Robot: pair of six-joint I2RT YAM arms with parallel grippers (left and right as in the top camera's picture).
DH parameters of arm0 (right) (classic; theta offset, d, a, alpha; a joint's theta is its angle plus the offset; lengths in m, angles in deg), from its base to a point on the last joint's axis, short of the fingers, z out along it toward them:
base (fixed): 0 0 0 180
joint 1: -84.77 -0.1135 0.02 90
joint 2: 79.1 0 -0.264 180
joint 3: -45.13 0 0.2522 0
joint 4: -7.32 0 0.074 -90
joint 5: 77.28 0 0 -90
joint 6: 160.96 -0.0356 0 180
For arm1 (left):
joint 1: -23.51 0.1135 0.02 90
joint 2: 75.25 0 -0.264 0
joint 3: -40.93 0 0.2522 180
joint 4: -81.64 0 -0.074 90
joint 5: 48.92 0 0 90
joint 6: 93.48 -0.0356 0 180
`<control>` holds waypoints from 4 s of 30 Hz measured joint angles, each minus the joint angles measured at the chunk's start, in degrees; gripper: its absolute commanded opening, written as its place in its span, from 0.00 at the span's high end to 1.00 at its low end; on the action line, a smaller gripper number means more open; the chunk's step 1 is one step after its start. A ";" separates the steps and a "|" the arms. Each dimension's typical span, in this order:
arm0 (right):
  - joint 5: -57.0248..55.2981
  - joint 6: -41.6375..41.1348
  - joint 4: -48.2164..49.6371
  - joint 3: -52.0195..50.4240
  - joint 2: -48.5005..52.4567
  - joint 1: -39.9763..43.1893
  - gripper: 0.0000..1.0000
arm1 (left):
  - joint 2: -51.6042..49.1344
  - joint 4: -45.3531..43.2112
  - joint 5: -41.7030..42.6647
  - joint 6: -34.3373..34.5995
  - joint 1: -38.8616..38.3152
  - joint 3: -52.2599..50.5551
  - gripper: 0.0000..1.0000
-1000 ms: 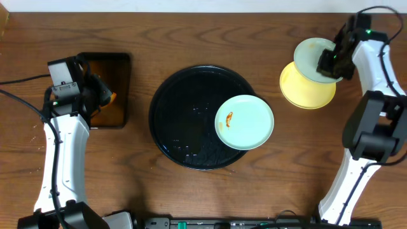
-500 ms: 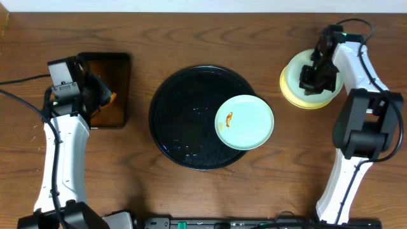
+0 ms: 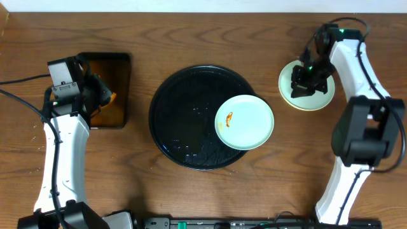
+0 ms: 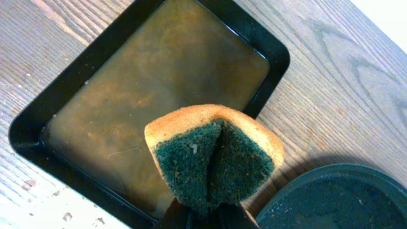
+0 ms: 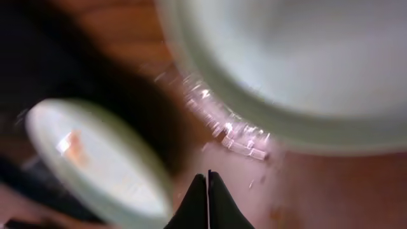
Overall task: Clean dirty plates on tray and stack at the side
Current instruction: 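Move the right gripper to the second light-blue plate rim and grasp, then slide the light-blue plate with the right gripper to the tray center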
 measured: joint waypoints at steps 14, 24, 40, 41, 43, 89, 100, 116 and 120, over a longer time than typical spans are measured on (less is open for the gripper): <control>-7.82 -0.50 -4.57 -2.47 -13.25 -13.68 0.11 | 0.00 0.07 0.02 0.00 -0.02 0.00 0.92; -5.95 -3.78 10.64 -21.18 -12.85 -14.82 0.12 | 0.00 0.09 0.02 0.00 0.00 0.00 0.92; -3.32 -6.56 15.30 -30.08 -12.74 -14.82 0.42 | 0.00 0.07 0.00 0.00 0.00 0.00 0.92; -3.28 -6.82 15.56 -30.40 -12.74 -14.82 0.44 | 0.00 0.07 0.02 0.00 -0.02 0.00 0.92; -3.04 -7.28 16.00 -30.71 -12.74 -14.82 0.53 | 0.00 0.09 0.00 0.00 0.00 0.00 0.92; 2.69 -14.99 37.97 -35.19 -12.85 -25.22 0.59 | 0.00 0.13 0.02 0.00 -0.02 0.00 0.92; -2.99 -13.68 43.01 -35.19 -12.83 -25.97 0.54 | 0.00 0.15 0.02 0.02 0.00 0.00 0.92; -8.66 -11.67 43.80 -33.14 -12.85 -25.88 0.51 | 0.00 0.13 0.02 0.00 -0.02 0.00 0.92; -10.56 -11.63 43.06 -33.14 -12.83 -25.90 0.51 | 0.00 0.13 0.02 0.00 -0.02 0.00 0.92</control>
